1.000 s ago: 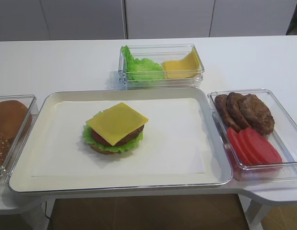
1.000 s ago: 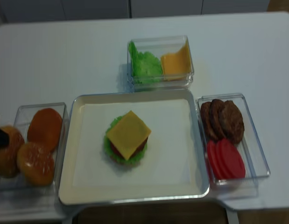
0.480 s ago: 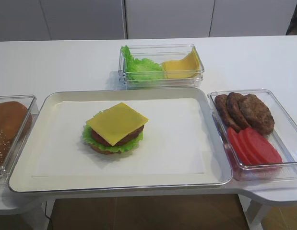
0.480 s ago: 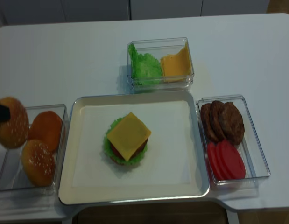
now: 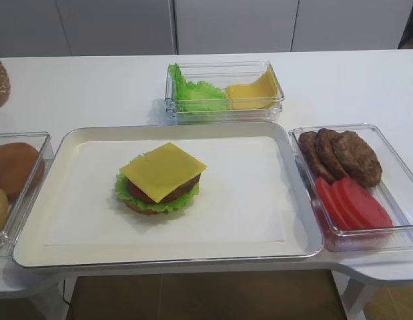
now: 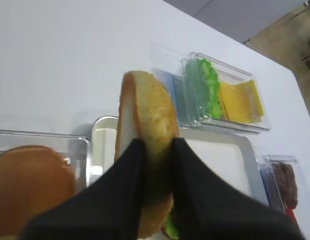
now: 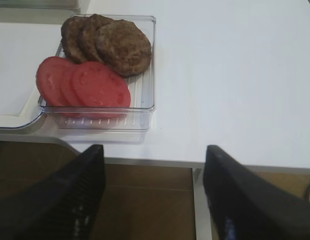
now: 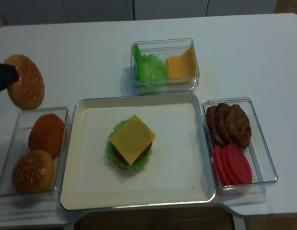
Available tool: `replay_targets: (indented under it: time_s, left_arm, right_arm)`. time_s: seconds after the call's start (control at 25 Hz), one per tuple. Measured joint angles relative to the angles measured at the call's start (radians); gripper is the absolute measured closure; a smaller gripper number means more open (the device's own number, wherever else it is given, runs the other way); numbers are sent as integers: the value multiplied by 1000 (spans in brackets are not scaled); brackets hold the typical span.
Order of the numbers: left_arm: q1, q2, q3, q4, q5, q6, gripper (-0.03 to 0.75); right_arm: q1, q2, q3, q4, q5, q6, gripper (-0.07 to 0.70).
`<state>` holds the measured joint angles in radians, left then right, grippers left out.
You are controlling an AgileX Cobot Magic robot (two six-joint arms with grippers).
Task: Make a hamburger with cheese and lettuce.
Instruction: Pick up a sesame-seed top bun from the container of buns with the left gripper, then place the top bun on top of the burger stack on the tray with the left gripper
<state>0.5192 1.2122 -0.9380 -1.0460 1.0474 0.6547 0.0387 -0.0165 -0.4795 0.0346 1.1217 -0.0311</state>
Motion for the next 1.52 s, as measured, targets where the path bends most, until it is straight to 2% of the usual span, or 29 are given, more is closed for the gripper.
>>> replay_targets:
  time_s: [0.28, 0.6, 0.72, 0.92, 1.2, 1.52]
  left_arm:
    - [-202, 0, 0, -18, 5, -17, 600]
    - [-393, 41, 0, -53, -1, -67, 601]
    - [-459, 70, 0, -78, -21, -69, 601]
    - [-551, 130, 0, -211, -97, -66, 601]
    - [-643, 262, 0, -292, -108, -44, 603]
    - [-648, 305, 0, -367, -69, -12, 603]
  right_arm:
    - [0, 0, 0, 0, 0, 0, 164]
    - [0, 0, 0, 0, 0, 0, 164]
    - [0, 0, 0, 0, 0, 0, 164]
    - [0, 0, 0, 0, 0, 0, 164]
    - [0, 0, 0, 0, 0, 0, 164]
    - [0, 0, 0, 0, 0, 0, 164]
